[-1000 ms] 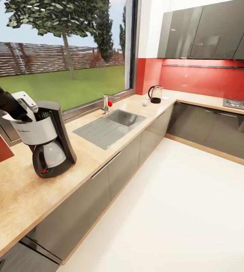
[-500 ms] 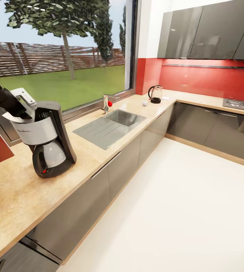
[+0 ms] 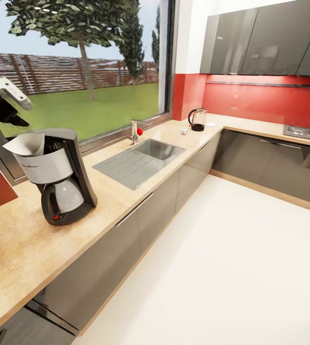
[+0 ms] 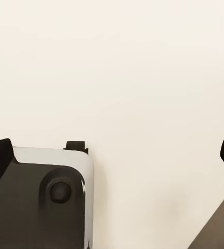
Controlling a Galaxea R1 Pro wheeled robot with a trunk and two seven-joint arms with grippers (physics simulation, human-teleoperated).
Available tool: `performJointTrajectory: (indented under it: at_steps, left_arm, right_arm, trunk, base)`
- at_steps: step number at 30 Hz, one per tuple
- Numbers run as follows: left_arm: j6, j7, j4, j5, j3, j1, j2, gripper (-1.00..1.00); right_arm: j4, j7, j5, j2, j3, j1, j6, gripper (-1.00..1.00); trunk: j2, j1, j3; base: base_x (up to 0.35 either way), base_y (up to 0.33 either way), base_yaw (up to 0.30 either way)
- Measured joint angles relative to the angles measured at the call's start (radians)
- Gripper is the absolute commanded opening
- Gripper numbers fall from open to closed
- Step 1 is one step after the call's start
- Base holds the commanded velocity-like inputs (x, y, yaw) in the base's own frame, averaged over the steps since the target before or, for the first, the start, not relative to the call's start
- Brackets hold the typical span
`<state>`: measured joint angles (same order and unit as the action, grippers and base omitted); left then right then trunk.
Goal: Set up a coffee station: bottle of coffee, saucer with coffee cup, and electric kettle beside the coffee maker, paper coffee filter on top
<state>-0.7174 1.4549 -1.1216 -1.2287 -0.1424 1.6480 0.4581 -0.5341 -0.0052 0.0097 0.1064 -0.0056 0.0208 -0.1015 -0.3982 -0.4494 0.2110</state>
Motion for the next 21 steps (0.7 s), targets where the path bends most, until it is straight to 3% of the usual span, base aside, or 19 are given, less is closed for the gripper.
performJointTrajectory:
  at_steps: [2, 8, 17, 21]
  left_arm:
    - [0.003, 0.000, -0.003, -0.001, 0.022, 0.001, 0.000, 1.00]
    - [0.005, 0.000, -0.013, -0.001, 0.032, -0.004, 0.000, 1.00]
    - [0.004, -0.001, -0.015, 0.000, 0.031, -0.007, 0.000, 1.00]
    - [0.001, 0.000, -0.011, 0.008, 0.035, -0.008, 0.001, 1.00]
  right_arm:
    - [0.000, 0.000, 0.000, 0.000, 0.000, 0.000, 0.000, 1.00]
    - [-0.001, 0.000, -0.001, 0.000, 0.000, 0.000, -0.001, 1.00]
    - [-0.001, 0.000, -0.001, 0.000, 0.000, 0.000, 0.000, 1.00]
    - [-0.001, 0.000, -0.001, 0.001, 0.000, 0.000, 0.000, 1.00]
  trunk:
    - [0.000, 0.000, 0.000]
    - [0.000, -0.001, 0.000]
    - [0.000, 0.000, 0.000]
    - [0.000, -0.001, 0.000]
  base:
    - [-0.190, -0.010, 0.000]
    - [-0.277, -0.138, 0.035]
    - [-0.245, -0.200, 0.246]
    - [-0.277, -0.139, 0.105]
